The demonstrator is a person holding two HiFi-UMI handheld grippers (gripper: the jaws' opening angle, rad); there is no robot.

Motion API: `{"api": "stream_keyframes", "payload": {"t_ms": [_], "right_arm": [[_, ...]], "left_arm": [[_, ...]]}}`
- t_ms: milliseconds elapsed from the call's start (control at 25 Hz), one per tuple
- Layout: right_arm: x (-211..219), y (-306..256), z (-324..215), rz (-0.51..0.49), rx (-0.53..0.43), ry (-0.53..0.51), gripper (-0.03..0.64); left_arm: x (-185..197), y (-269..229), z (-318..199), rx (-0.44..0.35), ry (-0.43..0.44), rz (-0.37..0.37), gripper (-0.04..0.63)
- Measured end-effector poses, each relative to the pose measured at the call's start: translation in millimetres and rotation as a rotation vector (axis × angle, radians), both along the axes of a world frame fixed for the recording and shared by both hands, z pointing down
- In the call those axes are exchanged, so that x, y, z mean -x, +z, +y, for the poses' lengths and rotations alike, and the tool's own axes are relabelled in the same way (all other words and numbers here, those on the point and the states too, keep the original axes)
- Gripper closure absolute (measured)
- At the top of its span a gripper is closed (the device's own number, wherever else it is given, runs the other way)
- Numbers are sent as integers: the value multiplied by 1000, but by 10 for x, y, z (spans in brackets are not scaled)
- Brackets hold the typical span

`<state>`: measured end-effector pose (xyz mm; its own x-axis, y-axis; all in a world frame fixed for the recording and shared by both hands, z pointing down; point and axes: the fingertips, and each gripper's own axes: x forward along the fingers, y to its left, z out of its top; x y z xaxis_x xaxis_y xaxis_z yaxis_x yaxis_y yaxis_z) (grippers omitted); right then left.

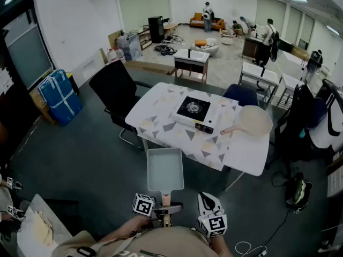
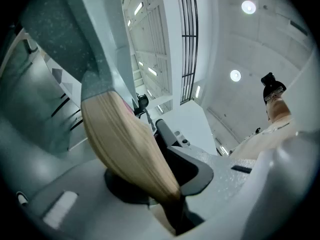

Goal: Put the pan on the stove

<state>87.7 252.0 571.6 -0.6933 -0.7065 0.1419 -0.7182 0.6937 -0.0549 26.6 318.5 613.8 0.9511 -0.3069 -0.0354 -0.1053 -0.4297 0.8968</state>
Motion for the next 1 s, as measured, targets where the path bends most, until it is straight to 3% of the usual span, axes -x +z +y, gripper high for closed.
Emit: {"api": "stream_keyframes", "payload": {"t_ms": [400, 720, 1000], "right_arm": [[54, 66, -37, 7, 0, -5, 617], [236, 64, -171, 8, -1, 25, 617], [390, 168, -103, 34, 31, 68, 617]], "left_arm": [[82, -28, -130, -12, -42, 33, 494], [224, -83, -202, -38, 6, 12, 494], [354, -61, -222, -42, 50, 51, 494]]}}
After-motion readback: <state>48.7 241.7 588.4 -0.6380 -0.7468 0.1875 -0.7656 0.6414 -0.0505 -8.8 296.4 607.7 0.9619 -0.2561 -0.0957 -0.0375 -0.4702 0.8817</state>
